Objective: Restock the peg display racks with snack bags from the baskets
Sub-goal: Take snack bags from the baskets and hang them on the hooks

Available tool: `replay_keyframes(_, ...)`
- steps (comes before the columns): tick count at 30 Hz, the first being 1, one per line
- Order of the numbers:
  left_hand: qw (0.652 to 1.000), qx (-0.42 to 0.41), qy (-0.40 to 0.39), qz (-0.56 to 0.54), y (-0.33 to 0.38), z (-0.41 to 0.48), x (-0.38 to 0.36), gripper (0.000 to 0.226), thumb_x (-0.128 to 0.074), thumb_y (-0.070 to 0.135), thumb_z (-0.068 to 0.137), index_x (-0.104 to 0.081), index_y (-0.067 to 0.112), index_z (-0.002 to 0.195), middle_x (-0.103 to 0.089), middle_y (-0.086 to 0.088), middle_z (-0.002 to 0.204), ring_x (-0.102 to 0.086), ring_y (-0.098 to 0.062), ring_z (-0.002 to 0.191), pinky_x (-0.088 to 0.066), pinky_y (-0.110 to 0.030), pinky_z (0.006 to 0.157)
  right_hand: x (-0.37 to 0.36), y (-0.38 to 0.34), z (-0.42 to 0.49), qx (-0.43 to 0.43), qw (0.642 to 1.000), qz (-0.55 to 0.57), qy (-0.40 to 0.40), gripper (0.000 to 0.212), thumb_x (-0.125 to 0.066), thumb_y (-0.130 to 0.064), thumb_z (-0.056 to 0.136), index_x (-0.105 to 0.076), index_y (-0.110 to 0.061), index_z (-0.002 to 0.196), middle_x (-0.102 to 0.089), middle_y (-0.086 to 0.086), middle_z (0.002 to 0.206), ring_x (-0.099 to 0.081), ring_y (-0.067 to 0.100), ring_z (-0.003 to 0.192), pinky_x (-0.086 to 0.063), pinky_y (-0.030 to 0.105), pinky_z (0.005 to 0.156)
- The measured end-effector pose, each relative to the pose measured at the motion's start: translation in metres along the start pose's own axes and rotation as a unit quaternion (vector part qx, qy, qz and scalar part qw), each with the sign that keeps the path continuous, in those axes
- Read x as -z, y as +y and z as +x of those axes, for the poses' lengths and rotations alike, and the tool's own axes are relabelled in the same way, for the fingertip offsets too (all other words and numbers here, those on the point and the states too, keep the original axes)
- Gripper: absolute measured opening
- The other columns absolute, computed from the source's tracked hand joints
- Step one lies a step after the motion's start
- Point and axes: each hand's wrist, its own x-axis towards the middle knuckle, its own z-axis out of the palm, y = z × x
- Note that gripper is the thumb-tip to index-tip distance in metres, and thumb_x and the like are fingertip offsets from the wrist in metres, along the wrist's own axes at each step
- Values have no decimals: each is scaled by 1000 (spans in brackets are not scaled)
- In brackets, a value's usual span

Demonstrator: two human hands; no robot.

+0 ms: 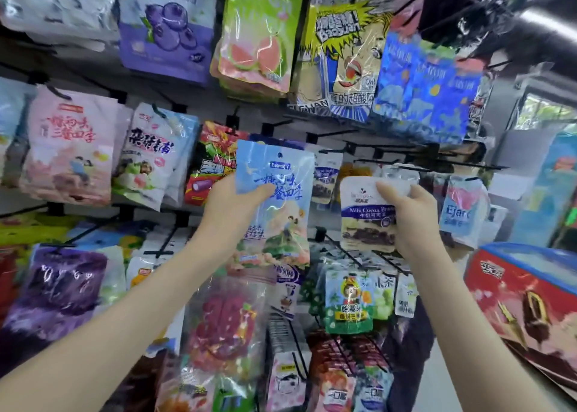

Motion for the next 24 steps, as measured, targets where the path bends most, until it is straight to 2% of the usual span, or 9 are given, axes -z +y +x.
replay_keyframes(3, 1000, -4, 19, -13, 2, 3, -5, 6, -67, 12, 87, -68, 16, 91, -70, 4, 74, -61, -5, 56, -45, -20, 54, -21, -6, 21, -1, 998, 55, -21, 10, -68, -16, 88, -62, -10, 92, -71, 11, 87, -69, 23, 70, -55, 40, 69)
replay_keyframes(6, 1000, 11, 10, -8, 2, 1, -4, 9, -62, 8, 90, -61, 15, 85, -56, 16, 45, -42, 4, 31, -31, -10, 33, -43, -10, 41, -8, 993, 117, -24, 28, -69, -18, 86, -58, -3, 107, -70, 14, 91, -69, 26, 72, -55, 40, 67)
replay_keyframes(10, 1000, 19, 16, 8, 0, 8, 8, 4, -66, 12, 89, -66, 14, 92, -69, 8, 70, -66, -11, 65, -50, -22, 60, -63, -5, 62, 0, 994, 111, -25, 26, -69, -20, 86, -51, -9, 102, -65, 20, 101, -69, 24, 66, -54, 39, 64)
replay_keyframes(13, 999, 18, -5, 28, 0, 15, 19, 6, -62, 13, 92, -64, 11, 98, -59, 3, 60, -46, 0, 36, -35, -13, 38, -70, 3, 71, -7, 992, 126, -10, 28, -69, -21, 86, -49, -12, 104, -67, 17, 106, -70, 22, 67, -54, 41, 67)
replay_keyframes(16, 999, 17, -24, 31, -2, 24, 26, 9, -64, 18, 91, -62, 10, 96, -61, -16, 82, -54, -18, 52, -41, -24, 50, -72, 1, 73, -17, 991, 132, -2, 13, -65, -16, 90, -55, -8, 95, -68, 8, 91, -68, 23, 70, -53, 45, 74)
replay_keyframes(17, 999, 18, -25, 27, -3, 26, 28, 7, -64, 18, 91, -62, 11, 94, -62, -17, 87, -57, -21, 59, -45, -29, 56, -73, 2, 76, -20, 992, 123, 10, 23, -65, -17, 90, -56, -6, 108, -67, 9, 99, -67, 23, 78, -53, 45, 78)
replay_keyframes(19, 999, 23, -32, 30, -4, 29, 32, 7, -63, 16, 91, -61, 10, 94, -56, -15, 77, -48, -11, 43, -36, -18, 45, -75, 6, 82, -24, 996, 78, 27, 60, -67, -21, 87, -41, -4, 138, -57, 12, 124, -63, 26, 96, -50, 43, 83)
replay_keyframes(21, 998, 24, -43, 25, -7, 34, 36, 8, -62, 14, 92, -62, 7, 91, -48, -8, 58, -33, -3, 30, -26, -13, 35, -82, 12, 87, -5, 999, 8, 47, 62, -64, -23, 86, -40, -4, 140, -58, 11, 118, -60, 25, 91, -49, 37, 74)
replay_keyframes(24, 998, 29, -62, 0, -8, 38, 39, 17, -62, 9, 91, -60, 14, 76, -54, 13, 45, -45, -1, 35, -31, -11, 36, -94, 23, 94, 1, 993, -97, 66, 58, -57, -24, 92, -37, -5, 143, -52, 13, 132, -53, 24, 100, -39, 31, 75)
